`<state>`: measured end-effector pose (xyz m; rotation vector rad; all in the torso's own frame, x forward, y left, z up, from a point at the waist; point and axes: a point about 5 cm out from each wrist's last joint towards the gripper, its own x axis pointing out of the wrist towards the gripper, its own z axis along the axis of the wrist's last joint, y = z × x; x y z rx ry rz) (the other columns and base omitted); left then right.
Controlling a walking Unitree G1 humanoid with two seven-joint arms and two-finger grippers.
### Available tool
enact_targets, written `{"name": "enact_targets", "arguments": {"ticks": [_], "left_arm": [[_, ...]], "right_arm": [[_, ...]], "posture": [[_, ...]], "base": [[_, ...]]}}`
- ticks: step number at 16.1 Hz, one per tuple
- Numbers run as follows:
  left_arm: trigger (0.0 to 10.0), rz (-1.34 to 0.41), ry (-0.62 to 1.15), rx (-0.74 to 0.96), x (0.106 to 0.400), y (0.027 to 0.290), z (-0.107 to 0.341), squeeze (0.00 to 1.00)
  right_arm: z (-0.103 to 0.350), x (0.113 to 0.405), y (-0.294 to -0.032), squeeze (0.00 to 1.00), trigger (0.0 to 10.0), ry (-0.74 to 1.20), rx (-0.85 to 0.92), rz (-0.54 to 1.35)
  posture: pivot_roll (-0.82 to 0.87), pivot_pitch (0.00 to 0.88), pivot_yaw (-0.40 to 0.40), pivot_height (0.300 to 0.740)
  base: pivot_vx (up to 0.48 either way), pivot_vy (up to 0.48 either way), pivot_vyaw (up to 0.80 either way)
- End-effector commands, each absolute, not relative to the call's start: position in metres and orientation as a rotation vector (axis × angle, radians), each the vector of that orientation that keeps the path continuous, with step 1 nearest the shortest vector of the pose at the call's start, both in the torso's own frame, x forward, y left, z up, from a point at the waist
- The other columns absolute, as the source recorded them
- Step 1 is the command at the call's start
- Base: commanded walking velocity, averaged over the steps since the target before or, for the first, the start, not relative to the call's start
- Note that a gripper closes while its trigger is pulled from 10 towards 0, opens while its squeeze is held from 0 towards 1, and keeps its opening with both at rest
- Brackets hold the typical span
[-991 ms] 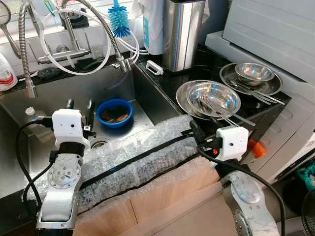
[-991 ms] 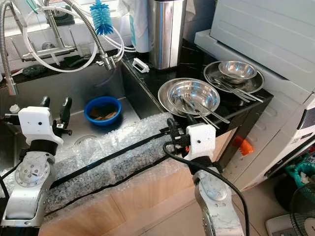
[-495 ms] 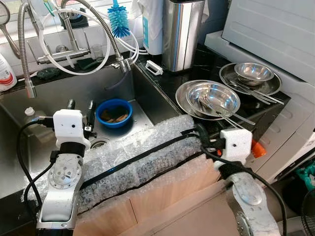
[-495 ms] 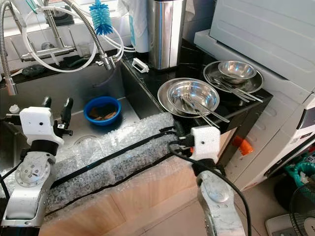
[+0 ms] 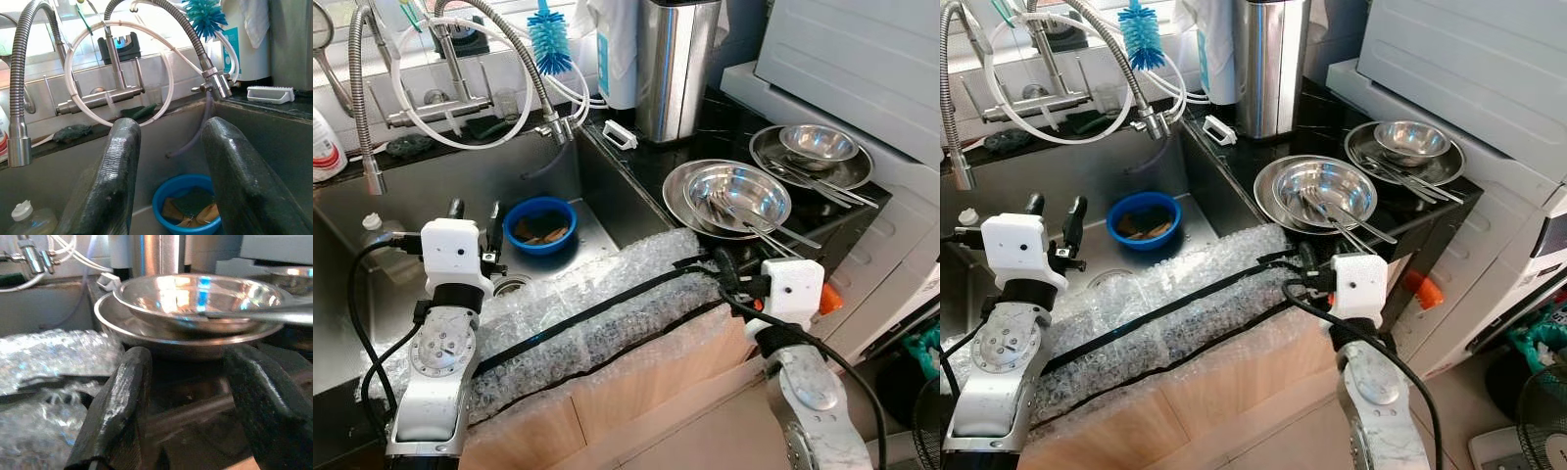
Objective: Kitchen organization
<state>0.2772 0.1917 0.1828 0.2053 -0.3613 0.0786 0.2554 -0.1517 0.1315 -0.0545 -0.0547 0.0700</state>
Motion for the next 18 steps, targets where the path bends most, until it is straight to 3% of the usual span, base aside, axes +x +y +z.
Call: {"name": "enact_targets", "arguments": {"ticks": [1, 18], "left_arm": [[10.0, 0.064, -0.362, 0.234, 0.276, 0.19, 0.18, 0.0], [10.0, 0.08, -0.369, 0.241, 0.275, 0.191, 0.18, 0.0]], "right_arm": [[0.131, 0.254, -0.155, 0.0, 10.0, -0.051, -0.055, 0.042], [0.15, 0.255, -0.161, 0.0, 10.0, -0.18, -0.061, 0.003]], "posture": [[-0.04, 0.013, 0.013, 0.74], [-0.04, 0.017, 0.011, 0.74]], "base": [[0.0, 0.0, 0.0], [0.0, 0.0, 0.0]]}}
